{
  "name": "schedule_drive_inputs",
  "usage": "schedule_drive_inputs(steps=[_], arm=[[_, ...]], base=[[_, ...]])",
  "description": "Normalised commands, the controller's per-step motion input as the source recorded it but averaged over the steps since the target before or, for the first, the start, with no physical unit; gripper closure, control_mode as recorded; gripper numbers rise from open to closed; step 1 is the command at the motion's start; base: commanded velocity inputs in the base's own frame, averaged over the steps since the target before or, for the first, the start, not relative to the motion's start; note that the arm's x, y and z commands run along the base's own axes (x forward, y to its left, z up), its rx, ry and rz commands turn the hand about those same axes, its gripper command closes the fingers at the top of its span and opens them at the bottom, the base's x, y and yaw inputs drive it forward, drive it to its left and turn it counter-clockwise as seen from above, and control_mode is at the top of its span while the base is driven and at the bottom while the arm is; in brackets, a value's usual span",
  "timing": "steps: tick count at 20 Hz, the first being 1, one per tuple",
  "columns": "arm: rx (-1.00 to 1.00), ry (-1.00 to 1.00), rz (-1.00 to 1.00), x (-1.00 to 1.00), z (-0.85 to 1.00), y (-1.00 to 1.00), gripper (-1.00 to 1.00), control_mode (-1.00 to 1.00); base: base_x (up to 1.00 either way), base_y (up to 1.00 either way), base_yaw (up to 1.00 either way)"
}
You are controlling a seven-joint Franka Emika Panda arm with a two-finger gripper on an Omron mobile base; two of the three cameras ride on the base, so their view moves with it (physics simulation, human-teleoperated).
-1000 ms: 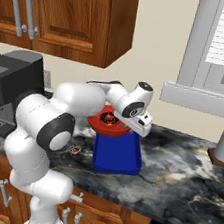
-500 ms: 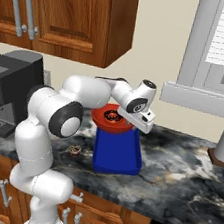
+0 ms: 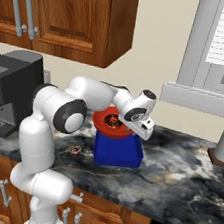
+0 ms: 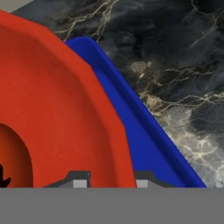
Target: Place the bowl with donut and the cupcake onto the tray.
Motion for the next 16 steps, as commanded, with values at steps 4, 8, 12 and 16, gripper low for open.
schedule_drive_inputs(steps=[4, 8, 12, 16], arm=[[0.00, 0.00, 0.00, 0.03, -0.11, 0.00, 1.00, -1.00], [0.00, 0.00, 0.00, 0.00, 0.00, 0.00, -1.00, -1.00], [0.00, 0.00, 0.00, -0.01, 0.00, 0.00, -1.00, -1.00], [0.00, 0.00, -0.01, -0.21, 0.09, 0.00, -1.00, -1.00]], base=[[0.00, 0.00, 0.00], [0.00, 0.00, 0.00], [0.00, 0.00, 0.00], [0.00, 0.00, 0.00]])
